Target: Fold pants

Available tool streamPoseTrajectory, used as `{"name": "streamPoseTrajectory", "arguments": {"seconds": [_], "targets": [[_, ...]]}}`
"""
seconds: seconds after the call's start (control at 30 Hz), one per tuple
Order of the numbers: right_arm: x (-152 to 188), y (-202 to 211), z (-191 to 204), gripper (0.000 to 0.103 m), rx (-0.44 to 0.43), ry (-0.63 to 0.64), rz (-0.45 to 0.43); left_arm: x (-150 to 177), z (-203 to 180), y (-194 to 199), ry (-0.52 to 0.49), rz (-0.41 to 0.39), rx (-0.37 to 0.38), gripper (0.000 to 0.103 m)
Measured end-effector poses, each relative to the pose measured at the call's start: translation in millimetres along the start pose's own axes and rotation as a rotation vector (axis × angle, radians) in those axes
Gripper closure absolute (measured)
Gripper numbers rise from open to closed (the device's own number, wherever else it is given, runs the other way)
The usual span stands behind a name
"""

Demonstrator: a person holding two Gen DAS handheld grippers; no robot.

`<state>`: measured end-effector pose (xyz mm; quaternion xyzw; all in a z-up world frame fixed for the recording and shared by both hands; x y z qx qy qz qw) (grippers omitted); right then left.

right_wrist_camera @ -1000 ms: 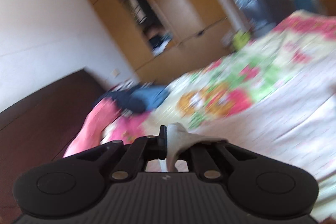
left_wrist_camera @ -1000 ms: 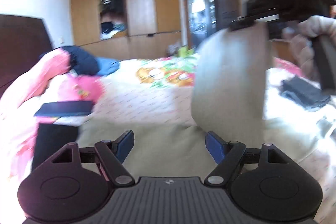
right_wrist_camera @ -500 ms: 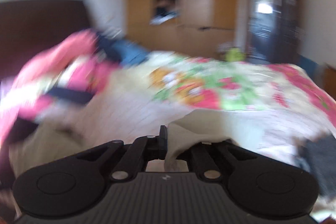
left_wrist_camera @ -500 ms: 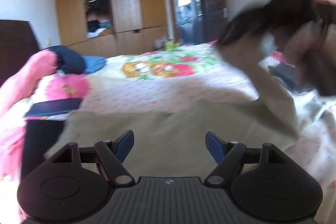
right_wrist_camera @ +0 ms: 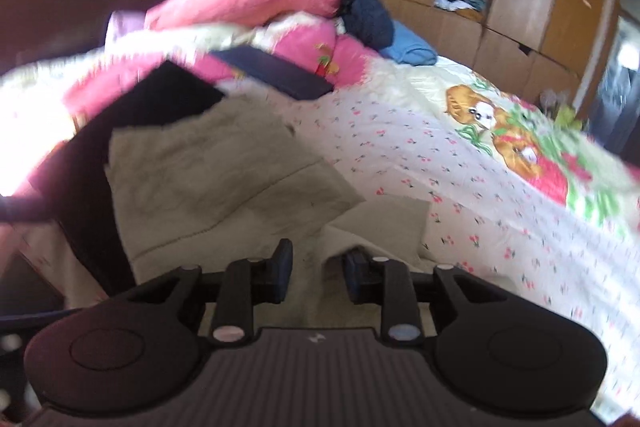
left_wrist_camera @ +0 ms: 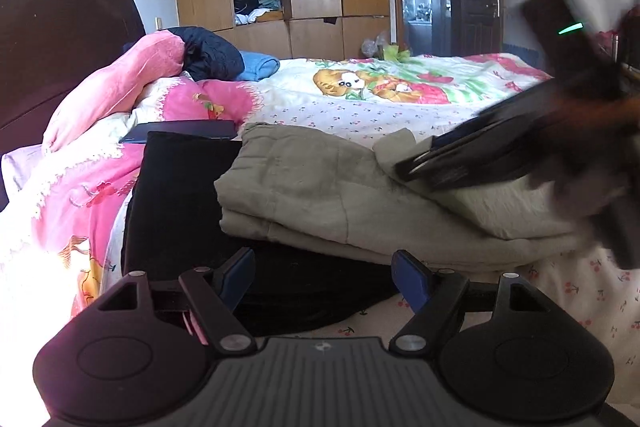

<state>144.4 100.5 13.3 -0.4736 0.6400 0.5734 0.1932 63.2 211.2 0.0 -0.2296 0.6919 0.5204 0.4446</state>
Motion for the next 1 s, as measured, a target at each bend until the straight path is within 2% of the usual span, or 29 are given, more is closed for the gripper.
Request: {"name": "streamPoseTrajectory", "arguments": {"seconds": [0.03, 0.1, 0.17, 0.33, 0.43, 0.57, 0.6, 0.7, 0.83, 0.9, 1.0], "targets": [[1.6, 3.6, -6.9, 0.064, -0.011, -0.013, -0.006, 0.1, -0.4, -0.4, 0.004, -0.004, 0.007, 0.015], [5.4, 3.5, -9.5, 0.063, 0.023, 0.024, -0.017, -0.1, 4.0, -5.8, 0.014, -0.006, 0.024, 0.015], [4.2, -7.5, -3.6, 0.062, 0.043, 0.056, 0.009, -0.2, 3.7, -7.1, 0.021, -0.001, 0.033, 0.015], [-11.0, -32.6, 13.9, 0.062, -0.012, -0.073, 0.052, 3.8, 1.7, 1.0, 0.010, 0.016, 0.007, 0.015], [-24.3, -31.5, 38.9, 0.062, -0.067, -0.052, -0.015, 12.1, 4.2, 6.6, 0.025, 0.048, -0.010, 0.015], [-36.3, -14.9, 86.3, 0.060, -0.098, 0.183, -0.176, 25.5, 4.4, 15.9, 0.042, 0.092, -0.014, 0.015], [-37.7, -12.7, 93.7, 0.059, -0.105, 0.207, -0.196, 27.8, 3.3, 16.9, 0.045, 0.104, -0.013, 0.015], [-41.6, -10.5, 108.2, 0.060, -0.133, 0.220, -0.204, 32.9, -0.3, 16.7, 0.042, 0.129, -0.011, 0.015], [-38.3, 1.6, 94.5, 0.060, -0.177, 0.126, -0.193, 30.0, -2.1, 16.8, 0.042, 0.120, -0.005, 0.015], [-33.0, 3.6, 76.0, 0.060, -0.139, 0.074, -0.167, 28.3, -1.9, 13.9, 0.041, 0.119, -0.001, 0.015], [-22.2, -2.2, 47.6, 0.059, -0.010, 0.064, -0.149, 25.9, -1.8, 10.1, 0.034, 0.111, -0.004, 0.015]]}}
Point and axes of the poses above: each gripper's, at about its wrist camera, not at the fingertips, and y roughly against the way its jaws point, z to its left, x to its underside, the point moved 4 cm from there along -y, roughly the way its jaws point, and after that the axes turned 13 degrees about x, right-handed, at the moved point
